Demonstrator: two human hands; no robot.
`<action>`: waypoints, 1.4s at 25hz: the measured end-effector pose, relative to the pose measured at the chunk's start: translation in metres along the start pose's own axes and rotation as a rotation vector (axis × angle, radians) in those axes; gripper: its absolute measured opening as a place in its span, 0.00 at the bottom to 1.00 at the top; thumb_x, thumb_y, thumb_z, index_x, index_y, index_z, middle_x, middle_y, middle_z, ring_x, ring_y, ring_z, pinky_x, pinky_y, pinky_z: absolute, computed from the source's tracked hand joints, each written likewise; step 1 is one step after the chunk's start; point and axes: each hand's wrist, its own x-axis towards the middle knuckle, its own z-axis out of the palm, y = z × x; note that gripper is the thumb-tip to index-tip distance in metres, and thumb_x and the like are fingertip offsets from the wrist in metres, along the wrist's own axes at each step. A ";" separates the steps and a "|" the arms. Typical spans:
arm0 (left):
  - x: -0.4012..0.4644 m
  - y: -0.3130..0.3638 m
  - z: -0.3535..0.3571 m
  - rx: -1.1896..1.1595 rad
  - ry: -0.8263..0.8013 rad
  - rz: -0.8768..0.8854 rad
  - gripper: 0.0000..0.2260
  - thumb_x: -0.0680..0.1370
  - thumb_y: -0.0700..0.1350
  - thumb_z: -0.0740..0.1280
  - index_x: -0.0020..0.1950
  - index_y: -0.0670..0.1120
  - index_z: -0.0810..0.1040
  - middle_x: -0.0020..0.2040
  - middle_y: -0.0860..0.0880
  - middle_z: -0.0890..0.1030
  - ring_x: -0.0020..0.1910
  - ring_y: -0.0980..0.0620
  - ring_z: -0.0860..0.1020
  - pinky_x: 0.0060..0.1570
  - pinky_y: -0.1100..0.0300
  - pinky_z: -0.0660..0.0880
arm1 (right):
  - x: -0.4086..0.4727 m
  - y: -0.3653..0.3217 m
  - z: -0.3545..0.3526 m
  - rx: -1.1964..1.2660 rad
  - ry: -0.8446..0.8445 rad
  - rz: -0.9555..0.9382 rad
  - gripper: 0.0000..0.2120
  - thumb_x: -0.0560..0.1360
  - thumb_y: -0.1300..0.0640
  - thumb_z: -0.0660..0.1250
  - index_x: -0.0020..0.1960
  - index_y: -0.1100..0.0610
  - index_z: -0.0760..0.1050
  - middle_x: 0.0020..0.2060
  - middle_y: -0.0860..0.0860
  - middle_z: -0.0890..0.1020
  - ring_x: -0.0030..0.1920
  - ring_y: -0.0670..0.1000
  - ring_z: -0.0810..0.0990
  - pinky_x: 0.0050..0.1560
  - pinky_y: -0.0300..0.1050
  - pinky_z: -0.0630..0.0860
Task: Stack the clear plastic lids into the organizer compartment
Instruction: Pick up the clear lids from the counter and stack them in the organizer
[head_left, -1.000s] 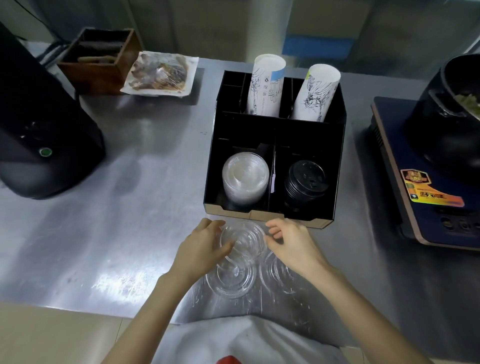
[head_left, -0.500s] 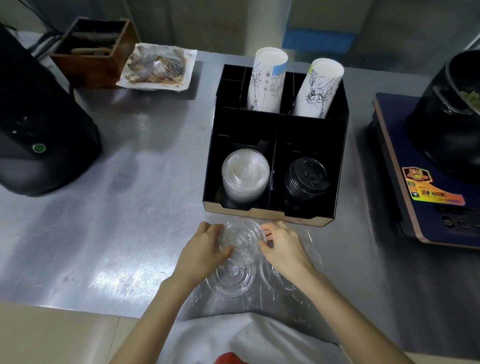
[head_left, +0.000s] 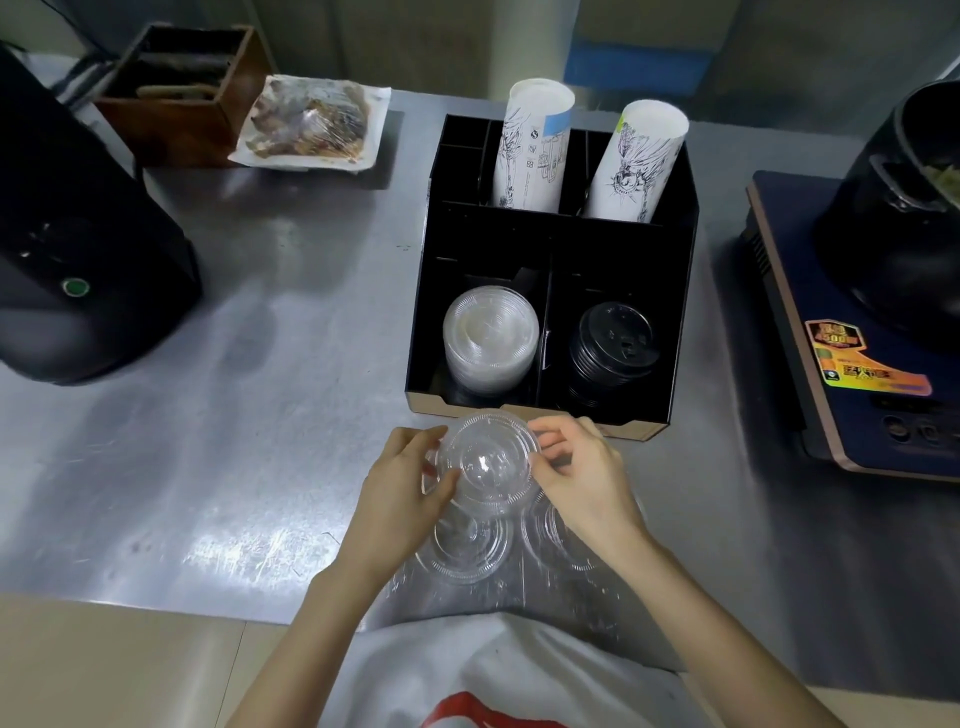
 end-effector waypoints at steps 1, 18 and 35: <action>0.000 0.003 -0.002 -0.009 0.017 0.019 0.18 0.73 0.42 0.66 0.62 0.47 0.70 0.52 0.53 0.70 0.39 0.64 0.73 0.45 0.66 0.68 | 0.000 -0.001 -0.001 0.010 0.010 -0.010 0.12 0.70 0.66 0.65 0.52 0.55 0.76 0.45 0.51 0.75 0.39 0.42 0.74 0.42 0.26 0.71; 0.054 0.042 -0.017 0.058 0.057 0.095 0.30 0.73 0.46 0.66 0.70 0.47 0.55 0.68 0.44 0.65 0.65 0.45 0.63 0.62 0.60 0.61 | 0.055 -0.047 -0.025 -0.037 0.063 -0.115 0.16 0.74 0.59 0.62 0.62 0.56 0.71 0.50 0.48 0.68 0.43 0.46 0.75 0.45 0.33 0.72; 0.095 0.046 -0.005 0.316 -0.023 0.064 0.37 0.69 0.59 0.65 0.70 0.43 0.55 0.74 0.40 0.54 0.70 0.40 0.56 0.66 0.44 0.57 | 0.086 -0.045 -0.018 -0.254 0.012 -0.154 0.18 0.76 0.56 0.59 0.65 0.60 0.67 0.60 0.55 0.69 0.59 0.53 0.68 0.57 0.44 0.70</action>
